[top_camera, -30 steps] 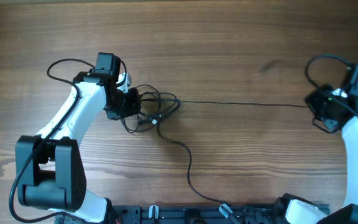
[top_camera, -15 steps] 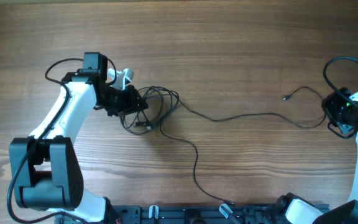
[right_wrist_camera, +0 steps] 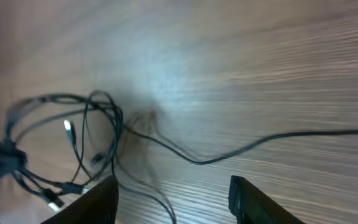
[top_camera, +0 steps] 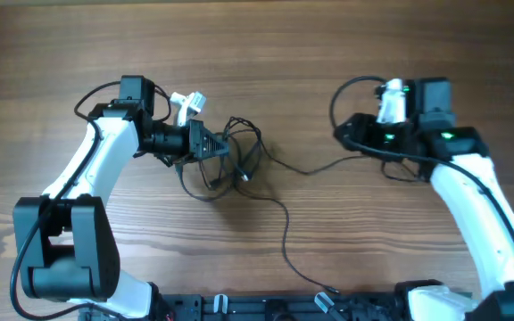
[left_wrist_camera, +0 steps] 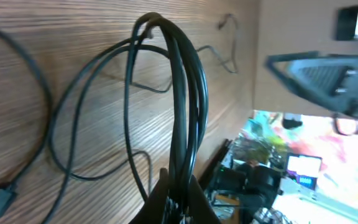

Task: Untangle cables
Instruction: 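Bring the right gripper back and grasp the bundle beside the left gripper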

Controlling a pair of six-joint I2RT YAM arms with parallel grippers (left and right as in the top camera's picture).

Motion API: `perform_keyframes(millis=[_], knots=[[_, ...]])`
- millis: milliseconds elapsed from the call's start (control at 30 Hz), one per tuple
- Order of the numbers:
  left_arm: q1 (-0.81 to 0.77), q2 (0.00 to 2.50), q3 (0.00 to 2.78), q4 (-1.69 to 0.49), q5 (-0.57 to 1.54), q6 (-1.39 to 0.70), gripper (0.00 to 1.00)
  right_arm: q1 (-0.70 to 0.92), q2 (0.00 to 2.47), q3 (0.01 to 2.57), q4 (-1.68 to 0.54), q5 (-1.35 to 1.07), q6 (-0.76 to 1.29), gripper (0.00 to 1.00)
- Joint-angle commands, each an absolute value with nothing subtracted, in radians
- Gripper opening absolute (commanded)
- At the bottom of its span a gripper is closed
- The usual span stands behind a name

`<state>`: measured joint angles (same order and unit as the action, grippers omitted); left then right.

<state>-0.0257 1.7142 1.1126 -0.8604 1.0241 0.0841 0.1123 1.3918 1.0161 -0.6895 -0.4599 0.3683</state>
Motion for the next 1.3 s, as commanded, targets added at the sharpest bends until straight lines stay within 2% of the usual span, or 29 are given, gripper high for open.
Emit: perform_keyframes(millis=[0,67,133,233,400,533,600,700,733,767,900,1067,1267], knots=[[-0.028,1.714,1.113,-0.897,1.111,0.165,0.04,0.224,1.473,1.02,-0.629,-0.535,0.362,0.59],[-0.061,1.714,1.113,-0.944,1.098,0.24,0.04,0.293,1.52,1.02,-0.529,-0.641,0.4,0.59],[-0.099,1.714,1.113,-0.952,1.044,0.24,0.04,0.344,1.549,1.02,-0.456,-0.641,0.492,0.59],[-0.153,1.714,1.113,-0.951,1.035,0.24,0.04,0.413,1.575,1.02,-0.408,-0.635,0.508,0.59],[-0.196,1.714,1.113,-0.95,1.036,0.24,0.04,0.442,1.583,1.02,-0.402,-0.595,0.719,0.59],[-0.208,1.714,1.113,-0.947,1.036,0.24,0.04,0.442,1.583,1.019,-0.411,-0.599,1.032,0.6],[-0.208,1.714,1.113,-0.947,1.036,0.24,0.04,0.442,1.583,1.019,-0.411,-0.606,1.169,0.65],[-0.208,1.714,1.113,-0.947,1.036,0.24,0.04,0.455,1.583,1.019,-0.403,-0.606,1.188,0.64],[-0.208,1.714,1.113,-0.947,1.036,0.24,0.04,0.463,1.583,1.019,-0.396,-0.607,1.172,0.61],[-0.208,1.714,1.113,-0.94,1.035,0.24,0.04,0.486,1.583,1.019,-0.383,-0.629,1.082,0.52],[-0.208,1.714,1.113,-0.935,1.021,0.24,0.05,0.524,1.583,1.019,-0.379,-0.625,0.925,0.4],[-0.208,1.714,1.113,-0.936,1.012,0.24,0.06,0.54,1.583,1.019,-0.379,-0.622,0.913,0.15],[-0.208,1.714,1.113,-0.936,1.012,0.24,0.06,0.54,1.583,1.019,-0.382,-0.606,0.913,0.05]])
